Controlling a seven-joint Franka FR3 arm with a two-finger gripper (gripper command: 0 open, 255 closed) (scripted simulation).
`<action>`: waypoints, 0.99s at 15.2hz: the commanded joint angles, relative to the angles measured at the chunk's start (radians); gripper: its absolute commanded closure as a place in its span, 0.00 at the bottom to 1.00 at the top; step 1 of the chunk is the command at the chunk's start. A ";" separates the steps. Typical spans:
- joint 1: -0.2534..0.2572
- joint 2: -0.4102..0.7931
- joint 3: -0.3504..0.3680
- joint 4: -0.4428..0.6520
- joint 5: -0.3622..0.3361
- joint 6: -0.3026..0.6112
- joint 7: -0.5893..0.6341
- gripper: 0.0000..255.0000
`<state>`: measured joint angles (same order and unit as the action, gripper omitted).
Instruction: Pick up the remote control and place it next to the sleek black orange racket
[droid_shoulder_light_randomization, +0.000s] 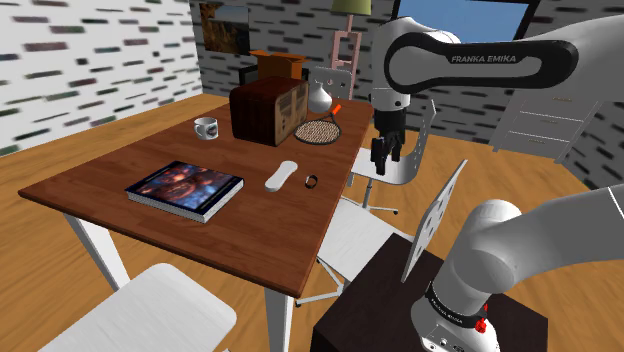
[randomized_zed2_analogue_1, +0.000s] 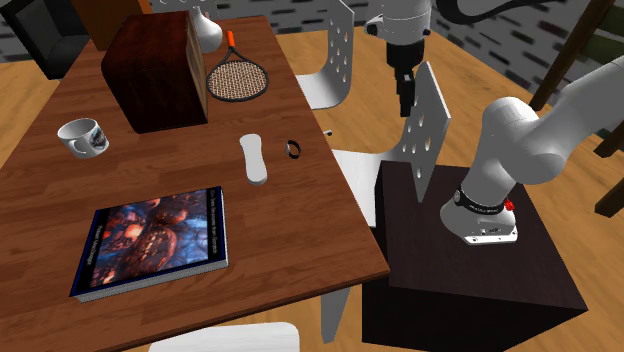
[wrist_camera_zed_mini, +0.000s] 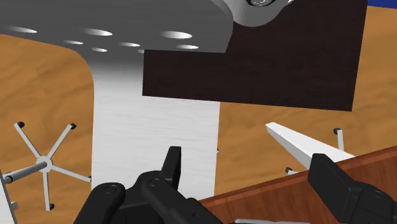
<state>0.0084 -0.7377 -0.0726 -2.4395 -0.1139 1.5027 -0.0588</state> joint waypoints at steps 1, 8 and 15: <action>0.000 0.000 0.000 0.000 0.000 0.000 0.000 0.00; -0.017 0.208 0.089 0.041 0.092 0.196 0.274 0.00; -0.040 0.454 0.149 0.159 0.127 0.362 0.526 0.00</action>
<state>-0.0266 -0.3244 0.0704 -2.3030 0.0113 1.8399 0.4300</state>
